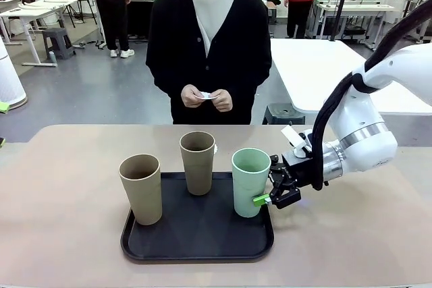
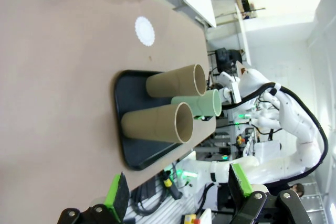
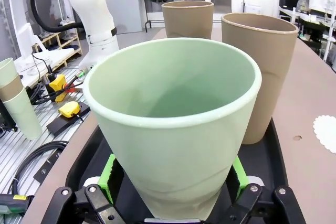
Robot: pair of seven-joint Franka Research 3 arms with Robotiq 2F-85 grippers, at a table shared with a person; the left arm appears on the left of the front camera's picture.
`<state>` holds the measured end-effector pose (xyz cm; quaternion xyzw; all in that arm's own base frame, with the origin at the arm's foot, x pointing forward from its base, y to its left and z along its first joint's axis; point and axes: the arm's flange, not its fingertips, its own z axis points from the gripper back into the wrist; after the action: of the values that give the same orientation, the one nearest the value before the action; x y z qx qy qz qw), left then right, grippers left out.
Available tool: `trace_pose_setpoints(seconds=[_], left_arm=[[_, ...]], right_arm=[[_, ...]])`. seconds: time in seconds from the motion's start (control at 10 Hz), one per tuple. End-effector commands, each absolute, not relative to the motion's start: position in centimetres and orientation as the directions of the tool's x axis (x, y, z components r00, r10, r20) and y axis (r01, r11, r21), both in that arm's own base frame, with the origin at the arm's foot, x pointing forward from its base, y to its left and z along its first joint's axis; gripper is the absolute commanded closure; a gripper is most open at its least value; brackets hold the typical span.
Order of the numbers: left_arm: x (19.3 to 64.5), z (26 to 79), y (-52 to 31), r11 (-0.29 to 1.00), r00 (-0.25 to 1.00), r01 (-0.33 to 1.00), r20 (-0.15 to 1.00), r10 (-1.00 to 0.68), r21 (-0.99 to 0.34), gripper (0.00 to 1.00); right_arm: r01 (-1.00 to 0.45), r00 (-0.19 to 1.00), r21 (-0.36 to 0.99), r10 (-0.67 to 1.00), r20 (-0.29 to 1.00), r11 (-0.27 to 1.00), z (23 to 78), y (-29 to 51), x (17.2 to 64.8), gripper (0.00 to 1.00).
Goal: Place coasters on the table and set cups on them.
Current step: Pick up one Reusable plastic cup and place it on a coaster set by the human.
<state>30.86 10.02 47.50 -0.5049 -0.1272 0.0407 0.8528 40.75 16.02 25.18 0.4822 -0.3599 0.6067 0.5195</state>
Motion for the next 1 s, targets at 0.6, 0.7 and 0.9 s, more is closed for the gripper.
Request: trace_pose_setpoints(seconds=[0.6,0.7,0.9], left_arm=[[30.8,47.5,10.1,0.481,0.964,0.061,0.178,0.200,-0.875,0.00],[30.8,47.5,10.1,0.481,0.964,0.061,0.178,0.200,-0.875,0.00],[30.8,47.5,10.1,0.481,0.964,0.061,0.178,0.200,-0.875,0.00]], right_arm=[[-0.977,-0.002,0.049,0.239,0.971,-0.208,24.7,17.6,41.1,0.76],[-0.979,0.021,0.065,0.223,0.975,-0.192,26.5,17.3,40.4,0.25],[-0.988,0.040,0.075,0.255,0.966,-0.132,34.2,17.2,38.6,0.25]])
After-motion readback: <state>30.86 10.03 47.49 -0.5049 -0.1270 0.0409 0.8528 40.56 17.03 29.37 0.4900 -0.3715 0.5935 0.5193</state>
